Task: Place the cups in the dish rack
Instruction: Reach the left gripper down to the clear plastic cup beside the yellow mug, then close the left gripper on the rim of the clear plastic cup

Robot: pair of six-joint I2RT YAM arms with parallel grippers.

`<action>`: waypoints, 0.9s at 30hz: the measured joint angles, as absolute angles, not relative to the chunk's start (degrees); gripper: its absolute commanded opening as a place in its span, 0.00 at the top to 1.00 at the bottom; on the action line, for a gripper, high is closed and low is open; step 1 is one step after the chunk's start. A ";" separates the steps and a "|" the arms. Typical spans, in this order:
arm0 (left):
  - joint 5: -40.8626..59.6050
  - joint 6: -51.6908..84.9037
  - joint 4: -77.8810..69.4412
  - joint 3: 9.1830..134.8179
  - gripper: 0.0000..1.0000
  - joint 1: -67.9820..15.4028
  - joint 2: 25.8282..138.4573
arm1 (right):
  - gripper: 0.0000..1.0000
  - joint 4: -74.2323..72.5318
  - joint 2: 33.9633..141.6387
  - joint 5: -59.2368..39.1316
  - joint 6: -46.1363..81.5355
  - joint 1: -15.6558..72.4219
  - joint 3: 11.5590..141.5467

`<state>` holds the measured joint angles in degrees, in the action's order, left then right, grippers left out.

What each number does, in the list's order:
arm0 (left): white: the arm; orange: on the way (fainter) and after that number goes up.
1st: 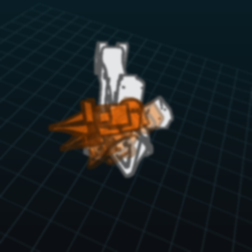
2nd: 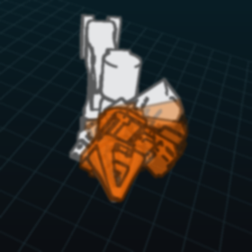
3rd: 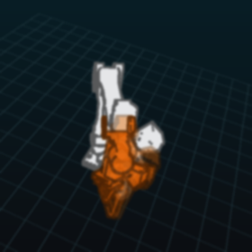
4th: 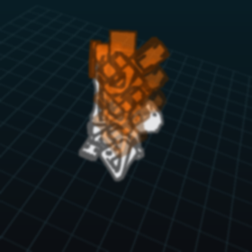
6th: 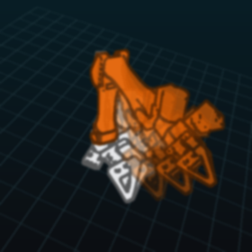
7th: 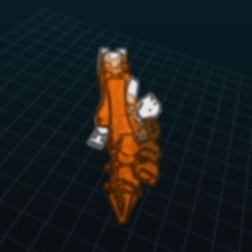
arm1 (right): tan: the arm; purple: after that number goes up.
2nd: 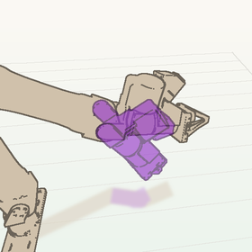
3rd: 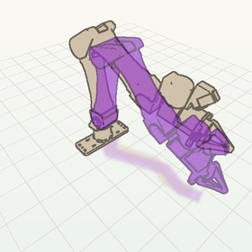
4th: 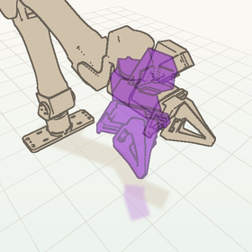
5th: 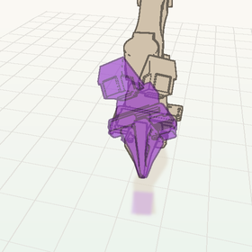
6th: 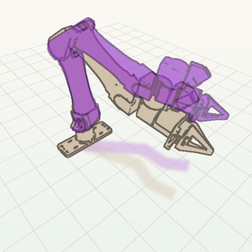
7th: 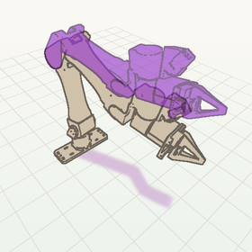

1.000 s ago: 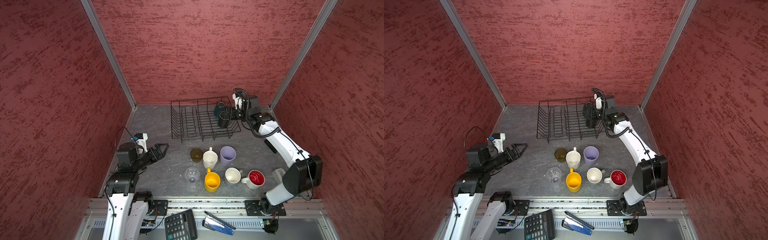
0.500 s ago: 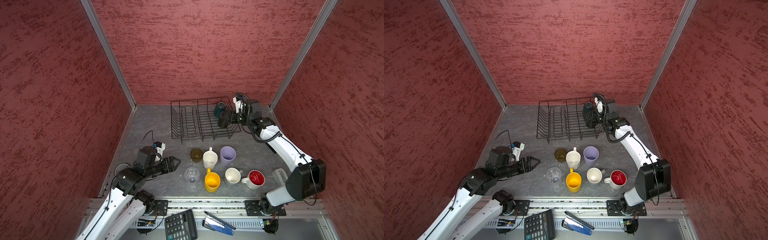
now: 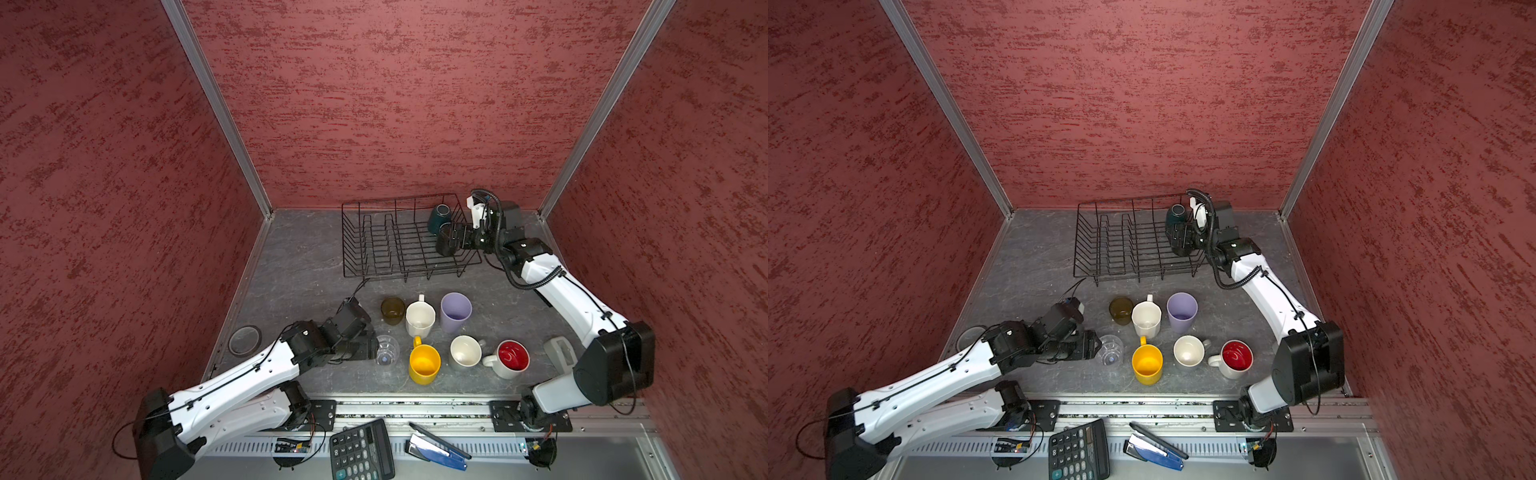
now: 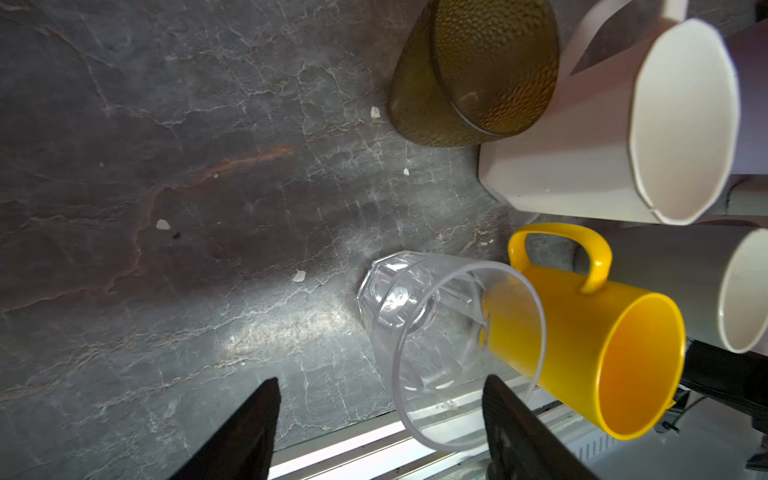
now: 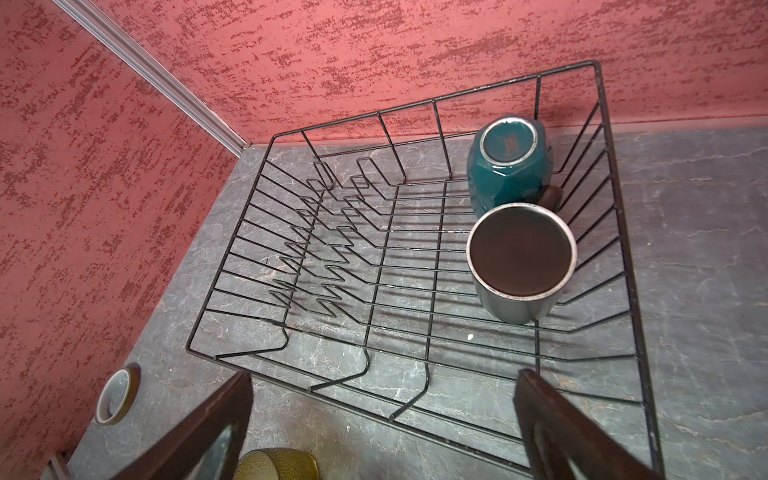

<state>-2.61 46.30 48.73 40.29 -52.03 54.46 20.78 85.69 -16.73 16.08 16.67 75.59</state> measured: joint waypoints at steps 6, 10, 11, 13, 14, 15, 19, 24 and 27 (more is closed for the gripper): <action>-4.51 47.35 46.65 40.29 0.26 -53.32 59.59 | 0.01 20.47 85.06 -16.97 16.08 16.67 74.91; -5.13 47.66 45.34 40.29 0.27 -53.39 62.35 | 0.01 20.16 85.01 -17.02 16.08 16.67 74.37; -5.19 47.72 45.06 40.34 0.28 -53.39 63.00 | 0.01 20.18 85.01 -17.02 16.08 16.67 74.22; -5.21 47.77 44.86 40.51 0.29 -53.39 64.23 | 0.01 20.18 85.01 -17.06 16.05 16.67 74.04; -5.21 47.79 44.73 40.58 0.29 -53.39 64.73 | 0.01 20.16 85.01 -17.06 16.05 16.67 74.02; -5.21 47.81 44.51 40.60 0.30 -53.39 65.17 | 0.01 20.16 85.01 -17.06 16.05 16.67 74.02; -5.19 47.86 43.90 40.60 0.32 -53.39 66.32 | 0.01 19.97 84.88 -17.34 16.05 16.67 73.89; -5.08 48.10 43.31 40.60 0.38 -53.39 67.09 | 0.01 19.75 83.15 -17.58 16.03 16.67 72.51; -4.89 48.25 42.81 40.60 0.42 -53.39 67.55 | 0.01 19.64 82.72 -17.72 16.05 16.67 72.25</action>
<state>-4.89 48.25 42.81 40.60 -53.39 67.55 19.64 82.72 -17.72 16.05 16.67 72.25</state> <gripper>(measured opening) 0.598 0.987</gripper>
